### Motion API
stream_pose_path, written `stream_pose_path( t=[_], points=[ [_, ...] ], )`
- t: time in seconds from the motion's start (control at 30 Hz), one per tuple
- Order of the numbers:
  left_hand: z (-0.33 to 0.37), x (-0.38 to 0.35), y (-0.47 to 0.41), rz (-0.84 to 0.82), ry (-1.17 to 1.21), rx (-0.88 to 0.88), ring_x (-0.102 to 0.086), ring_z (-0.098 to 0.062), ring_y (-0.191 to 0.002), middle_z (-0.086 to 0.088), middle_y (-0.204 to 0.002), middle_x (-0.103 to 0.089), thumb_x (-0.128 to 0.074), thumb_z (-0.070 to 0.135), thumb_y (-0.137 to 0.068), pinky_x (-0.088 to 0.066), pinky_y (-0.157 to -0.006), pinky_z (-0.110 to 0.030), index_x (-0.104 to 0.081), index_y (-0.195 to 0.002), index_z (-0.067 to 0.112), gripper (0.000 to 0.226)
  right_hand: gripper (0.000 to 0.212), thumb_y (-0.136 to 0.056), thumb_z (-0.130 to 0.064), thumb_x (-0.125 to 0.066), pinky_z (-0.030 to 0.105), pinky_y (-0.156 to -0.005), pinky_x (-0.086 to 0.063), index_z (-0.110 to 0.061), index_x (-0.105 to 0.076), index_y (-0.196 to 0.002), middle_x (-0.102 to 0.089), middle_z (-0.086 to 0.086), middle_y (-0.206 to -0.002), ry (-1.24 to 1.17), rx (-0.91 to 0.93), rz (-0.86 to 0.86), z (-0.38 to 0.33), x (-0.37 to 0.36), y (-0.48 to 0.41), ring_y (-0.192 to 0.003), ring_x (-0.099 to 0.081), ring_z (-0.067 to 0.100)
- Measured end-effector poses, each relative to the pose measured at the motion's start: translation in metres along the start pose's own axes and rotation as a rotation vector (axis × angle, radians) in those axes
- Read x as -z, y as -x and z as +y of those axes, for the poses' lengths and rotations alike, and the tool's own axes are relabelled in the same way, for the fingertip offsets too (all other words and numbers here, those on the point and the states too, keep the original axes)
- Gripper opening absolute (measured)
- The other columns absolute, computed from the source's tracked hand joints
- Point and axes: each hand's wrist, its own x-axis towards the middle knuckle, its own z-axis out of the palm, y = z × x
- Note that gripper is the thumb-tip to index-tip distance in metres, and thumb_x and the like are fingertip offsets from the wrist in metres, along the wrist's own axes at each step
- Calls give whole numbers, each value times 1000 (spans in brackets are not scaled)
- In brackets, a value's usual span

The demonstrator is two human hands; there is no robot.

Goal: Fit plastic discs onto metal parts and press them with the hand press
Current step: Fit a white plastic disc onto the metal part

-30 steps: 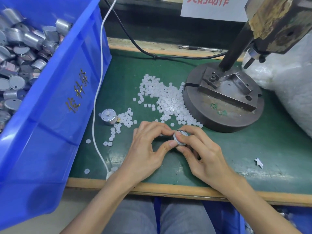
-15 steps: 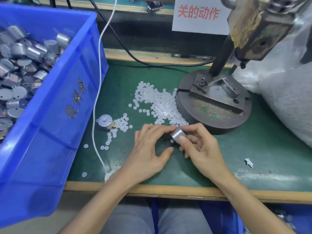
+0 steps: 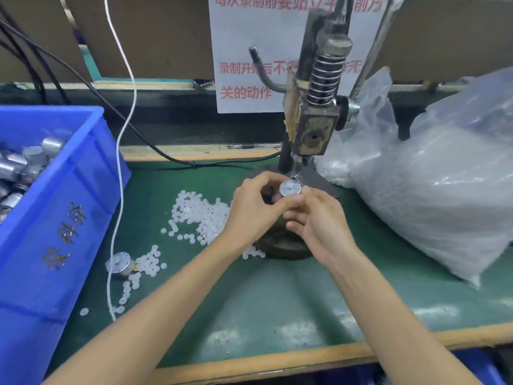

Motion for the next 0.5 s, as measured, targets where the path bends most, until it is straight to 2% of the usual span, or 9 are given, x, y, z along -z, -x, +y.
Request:
stream_pose_path(
  t=[0.1, 0.23, 0.37, 0.43, 0.5],
  points=[
    [-7, -5, -9, 53, -188, -50, -48, -8, -98, 23, -85, -58, -72, 48, -74, -35, -86, -26, -65, -94, 34, 25, 14, -102, -13, -35, 22, -40, -45, -9, -47, -108, -67, 14, -82, 181, 56, 23, 0, 2, -2, -51, -63, 18],
    [-14, -11, -21, 59, -419, -133, -35, -12, -105, 13, -110, -56, -66, 52, -76, -19, -81, -24, -68, -108, 29, 39, 16, -98, -7, -38, 22, -38, -43, -17, -51, -100, -68, 7, -63, 381, 166, 50, 2, 16, -4, -46, -60, 17],
    [-20, -19, -24, 63, -329, -88, -36, -8, -101, 14, -113, -60, -65, 53, -76, -16, -76, -22, -66, -113, 32, 43, 19, -90, -1, -44, 21, -42, -39, -13, -59, -90, -64, -2, -54, 484, 303, 135, -6, 25, -5, -43, -53, 9],
    [-21, -21, -23, 86, -294, -84, -37, -7, -99, 12, -108, -63, -65, 54, -75, -16, -75, -23, -66, -113, 31, 44, 23, -88, -3, -48, 21, -48, -38, -20, -61, -82, -61, -8, -56, 518, 463, 228, -24, 24, -7, -46, -50, 4],
    [-20, -22, -23, 103, -281, -69, -42, -9, -100, 11, -102, -65, -66, 55, -74, -17, -75, -23, -66, -111, 31, 44, 21, -88, -5, -50, 18, -59, -41, -21, -62, -83, -60, -13, -68, 500, 682, 297, -53, 17, -7, -58, -52, -2]
  ],
)
